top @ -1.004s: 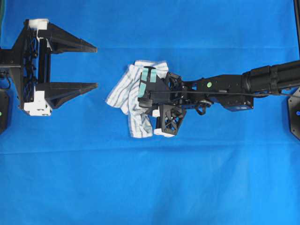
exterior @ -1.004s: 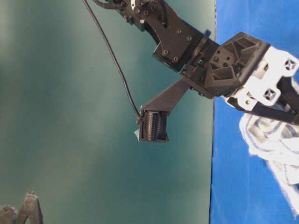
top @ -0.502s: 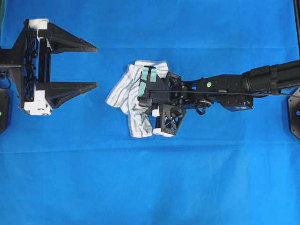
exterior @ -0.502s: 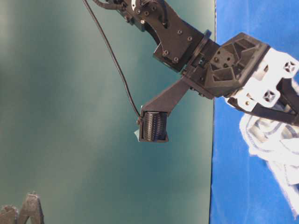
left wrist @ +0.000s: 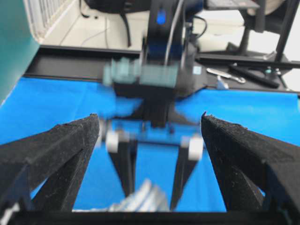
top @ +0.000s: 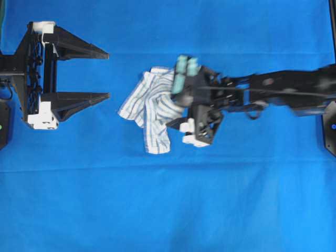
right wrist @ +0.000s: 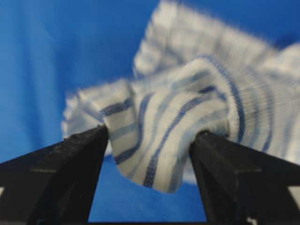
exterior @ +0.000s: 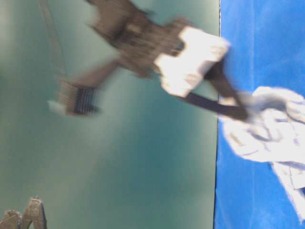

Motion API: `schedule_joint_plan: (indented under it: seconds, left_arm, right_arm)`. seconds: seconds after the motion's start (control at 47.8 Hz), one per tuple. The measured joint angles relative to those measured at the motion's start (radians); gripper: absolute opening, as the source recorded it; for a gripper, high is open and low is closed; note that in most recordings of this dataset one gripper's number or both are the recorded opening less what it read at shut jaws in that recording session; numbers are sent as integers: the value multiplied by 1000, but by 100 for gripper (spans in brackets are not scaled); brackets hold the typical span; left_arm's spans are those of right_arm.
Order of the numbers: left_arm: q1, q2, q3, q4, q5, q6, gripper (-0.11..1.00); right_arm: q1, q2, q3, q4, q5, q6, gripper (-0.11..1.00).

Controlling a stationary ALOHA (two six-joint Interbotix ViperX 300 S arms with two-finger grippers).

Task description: Hand over the towel.

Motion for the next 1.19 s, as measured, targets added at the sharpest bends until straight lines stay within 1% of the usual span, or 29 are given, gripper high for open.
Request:
schedule_joint_plan:
  seconds: [0.209, 0.397, 0.565, 0.69, 0.878, 0.983, 1.087, 1.192]
  left_arm:
    - [0, 0, 0, -2, 2, -3, 93]
    - [0, 2, 0, -2, 2, -3, 93]
    - [0, 2, 2, -2, 2, -3, 93]
    - [0, 2, 0, -2, 2, -3, 93]
    - [0, 2, 2, -2, 2, -3, 93]
    - [0, -6, 5, -2, 14, -14, 93]
    - [0, -43, 20, -2, 46, -12, 93]
    - [0, -121, 41, 0, 118, -5, 93]
  right_arm:
    - [0, -230, 60, -44, -31, 0, 69]
    - [0, -394, 146, -80, -146, -3, 69]
    - [0, -518, 233, -97, -230, -6, 69]
    - [0, -552, 279, -101, -273, -6, 69]
    - [0, -546, 285, -101, -288, -6, 69]
    - [0, -557, 287, -103, -287, -6, 69]
    - [0, -598, 301, -101, -250, -6, 69]
    - [0, -676, 316, -101, -184, -6, 69]
